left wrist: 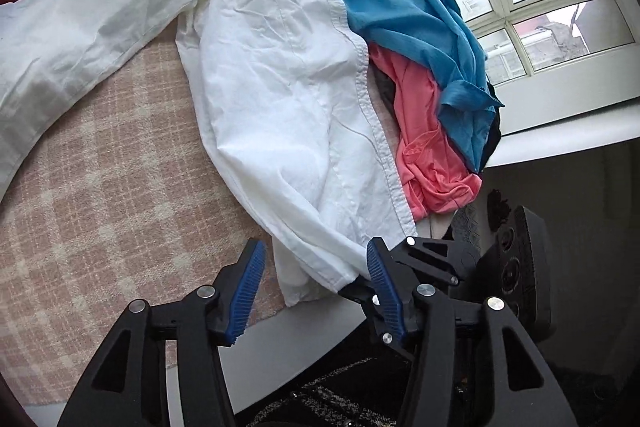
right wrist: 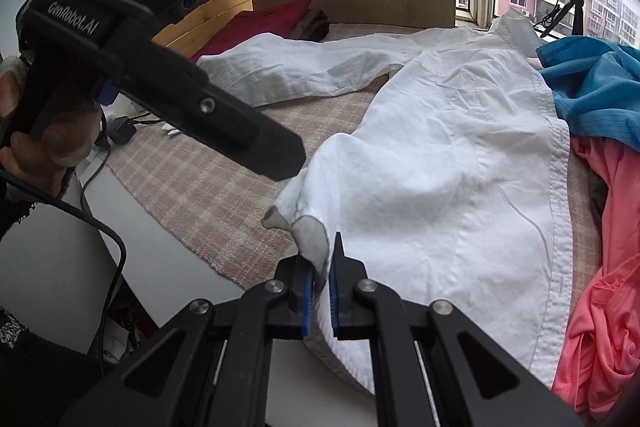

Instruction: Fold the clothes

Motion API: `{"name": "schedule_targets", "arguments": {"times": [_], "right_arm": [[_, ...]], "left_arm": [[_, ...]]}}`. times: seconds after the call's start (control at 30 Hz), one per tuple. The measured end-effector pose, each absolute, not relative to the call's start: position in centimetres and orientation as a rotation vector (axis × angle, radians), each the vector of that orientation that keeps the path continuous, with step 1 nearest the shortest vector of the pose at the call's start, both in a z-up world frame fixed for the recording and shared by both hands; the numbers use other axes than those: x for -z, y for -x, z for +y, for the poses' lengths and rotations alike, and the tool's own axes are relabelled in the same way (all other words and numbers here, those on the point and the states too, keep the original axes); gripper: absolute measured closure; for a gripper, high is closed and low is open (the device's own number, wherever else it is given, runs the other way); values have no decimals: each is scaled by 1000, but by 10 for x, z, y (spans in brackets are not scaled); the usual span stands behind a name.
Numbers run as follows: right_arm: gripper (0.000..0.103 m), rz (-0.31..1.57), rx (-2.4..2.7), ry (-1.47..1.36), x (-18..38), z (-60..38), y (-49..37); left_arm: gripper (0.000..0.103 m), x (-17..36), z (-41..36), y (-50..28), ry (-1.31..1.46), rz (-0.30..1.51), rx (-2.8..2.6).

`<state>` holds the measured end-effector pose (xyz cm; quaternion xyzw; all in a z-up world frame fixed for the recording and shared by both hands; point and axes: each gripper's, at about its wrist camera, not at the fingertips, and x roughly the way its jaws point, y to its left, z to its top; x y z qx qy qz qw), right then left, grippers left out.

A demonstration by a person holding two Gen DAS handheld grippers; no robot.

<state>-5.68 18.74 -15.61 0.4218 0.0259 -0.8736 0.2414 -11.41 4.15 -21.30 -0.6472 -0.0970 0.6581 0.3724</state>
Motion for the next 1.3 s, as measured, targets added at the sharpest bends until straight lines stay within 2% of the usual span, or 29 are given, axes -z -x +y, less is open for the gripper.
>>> {"name": "schedule_targets", "arguments": {"times": [0.3, 0.43, 0.5, 0.53, 0.57, 0.67, 0.73, 0.8, 0.87, 1.23, 1.3], "right_arm": [[96, 305, 2436, -1064, 156, 162, 47], [97, 344, 2450, -1024, 155, 158, 43], [96, 365, 2453, -1021, 156, 154, 42], [96, 371, 2453, -1022, 157, 153, 43], [97, 374, 2454, -1025, 158, 152, 44], [95, 364, 2447, -1057, 158, 155, 45], [86, 260, 2462, -1079, 152, 174, 40], [67, 99, 2476, -1099, 145, 202, 31], [65, -105, 2511, -1115, 145, 240, 19], [65, -600, 2529, -1370, 199, 333, 5], [65, -597, 2525, -1405, 202, 333, 8]], "left_arm": [[49, 236, 63, 121, 1824, -57, -1709], [50, 247, 57, 124, 1867, -131, -1669], [57, 246, 61, 123, 1846, -136, -1653], [82, 245, 64, 122, 1831, -137, -1646], [101, 244, 66, 122, 1820, -131, -1638], [100, 236, 67, 123, 1774, -121, -1641], [101, 228, 63, 125, 1744, -118, -1656], [101, 219, 54, 128, 1716, -114, -1684], [101, 213, 44, 132, 1705, -108, -1710], [101, 254, 15, 132, 1774, 73, -1761], [101, 254, 17, 130, 1770, 75, -1760]]}}
